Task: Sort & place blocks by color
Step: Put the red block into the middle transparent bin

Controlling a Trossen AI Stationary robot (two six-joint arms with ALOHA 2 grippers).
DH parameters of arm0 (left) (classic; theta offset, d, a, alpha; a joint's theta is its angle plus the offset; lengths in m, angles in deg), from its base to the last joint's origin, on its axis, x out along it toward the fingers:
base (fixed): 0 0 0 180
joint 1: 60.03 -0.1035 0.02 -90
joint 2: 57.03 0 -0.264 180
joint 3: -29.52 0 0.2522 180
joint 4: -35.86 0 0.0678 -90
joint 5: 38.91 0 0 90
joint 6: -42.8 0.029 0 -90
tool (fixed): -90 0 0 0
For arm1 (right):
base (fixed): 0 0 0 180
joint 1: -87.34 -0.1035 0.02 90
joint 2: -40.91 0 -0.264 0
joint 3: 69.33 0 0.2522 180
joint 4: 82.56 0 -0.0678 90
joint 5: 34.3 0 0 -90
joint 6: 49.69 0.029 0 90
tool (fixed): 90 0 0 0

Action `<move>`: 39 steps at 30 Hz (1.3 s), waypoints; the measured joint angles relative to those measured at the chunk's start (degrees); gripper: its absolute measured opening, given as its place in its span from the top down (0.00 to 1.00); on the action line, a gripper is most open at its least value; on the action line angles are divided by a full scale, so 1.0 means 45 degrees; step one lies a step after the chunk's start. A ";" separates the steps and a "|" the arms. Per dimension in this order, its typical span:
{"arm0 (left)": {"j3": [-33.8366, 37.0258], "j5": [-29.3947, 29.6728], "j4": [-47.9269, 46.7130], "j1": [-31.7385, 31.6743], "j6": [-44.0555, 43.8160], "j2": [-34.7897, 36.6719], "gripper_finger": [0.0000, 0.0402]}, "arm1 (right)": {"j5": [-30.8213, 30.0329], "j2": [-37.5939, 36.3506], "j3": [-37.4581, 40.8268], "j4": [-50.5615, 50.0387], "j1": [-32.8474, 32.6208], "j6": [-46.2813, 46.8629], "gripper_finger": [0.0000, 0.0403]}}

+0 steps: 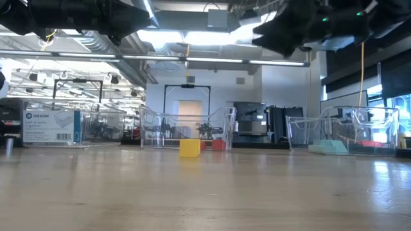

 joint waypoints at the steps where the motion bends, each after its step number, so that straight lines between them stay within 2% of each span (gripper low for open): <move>1: 0.0000 -0.0002 0.0008 0.0002 0.0000 -0.0001 0.67 | 0.0069 -0.0199 0.0068 0.0042 -0.0070 -0.0008 0.40; 23: 0.0000 0.0003 -0.0003 0.0005 -0.0005 0.0001 0.67 | 0.0102 -0.0409 0.0155 0.0006 -0.0199 -0.0301 0.40; 27: 0.0000 0.0003 -0.0005 0.0004 -0.0005 -0.0003 0.67 | 0.0411 -0.0405 0.0155 -0.0495 -0.0199 0.1197 0.40; 29: 0.0000 0.0003 -0.0005 0.0003 -0.0005 -0.0003 0.67 | 0.1368 -0.0380 0.0152 -0.1498 -0.0200 0.2354 0.40; 33: 0.0000 0.0003 -0.0009 0.0005 -0.0010 0.0001 0.67 | 0.3250 -0.0375 -0.0528 -0.5961 -0.0856 0.4785 0.40; 36: 0.0000 0.0003 -0.0041 0.0002 -0.0017 0.0000 0.67 | 0.3342 -0.0372 -0.1240 -1.0109 -0.2131 0.6965 0.40; 39: 0.0000 -0.0001 -0.0067 0.0004 -0.0015 -0.0003 0.67 | 0.3288 -0.0377 -0.1941 -1.3628 -0.4002 1.0198 0.40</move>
